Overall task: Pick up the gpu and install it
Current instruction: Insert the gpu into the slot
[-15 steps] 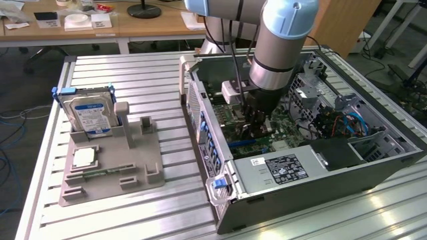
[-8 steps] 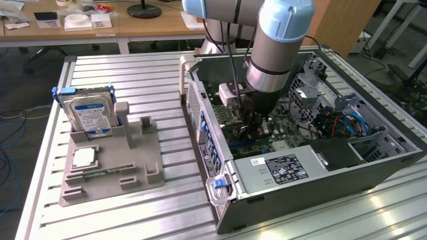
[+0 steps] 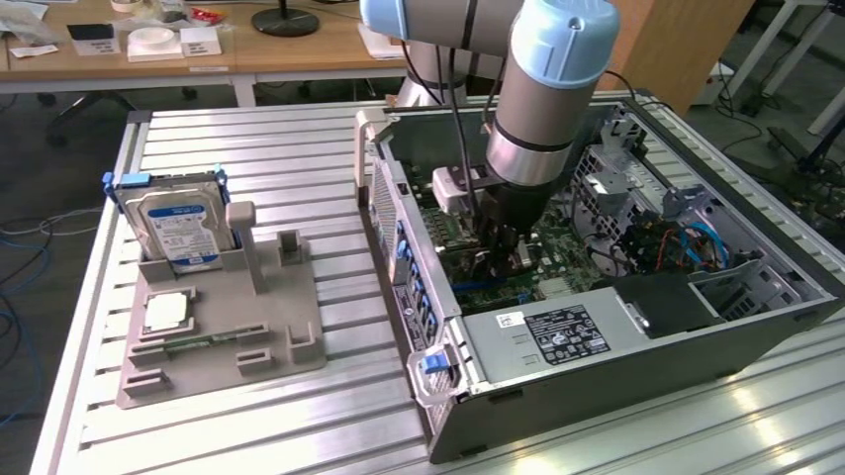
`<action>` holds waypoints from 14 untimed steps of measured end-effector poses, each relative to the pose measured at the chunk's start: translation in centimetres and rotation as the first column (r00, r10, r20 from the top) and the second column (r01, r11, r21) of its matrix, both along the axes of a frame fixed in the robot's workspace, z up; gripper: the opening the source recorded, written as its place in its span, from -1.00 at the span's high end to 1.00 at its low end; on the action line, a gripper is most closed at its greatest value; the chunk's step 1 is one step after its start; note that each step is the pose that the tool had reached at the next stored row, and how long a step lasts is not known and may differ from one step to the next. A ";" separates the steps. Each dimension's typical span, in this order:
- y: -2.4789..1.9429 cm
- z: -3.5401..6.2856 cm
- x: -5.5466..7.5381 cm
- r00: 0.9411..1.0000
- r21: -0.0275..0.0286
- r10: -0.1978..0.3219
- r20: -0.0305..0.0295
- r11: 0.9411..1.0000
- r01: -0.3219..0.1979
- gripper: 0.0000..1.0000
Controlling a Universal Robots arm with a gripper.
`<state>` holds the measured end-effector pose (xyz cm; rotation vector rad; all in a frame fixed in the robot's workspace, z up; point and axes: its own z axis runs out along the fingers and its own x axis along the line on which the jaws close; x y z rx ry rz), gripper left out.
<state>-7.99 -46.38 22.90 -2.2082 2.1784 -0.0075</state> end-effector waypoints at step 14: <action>0.16 -0.20 0.0 1.000 0.000 0.000 0.000 1.000 0.000 0.44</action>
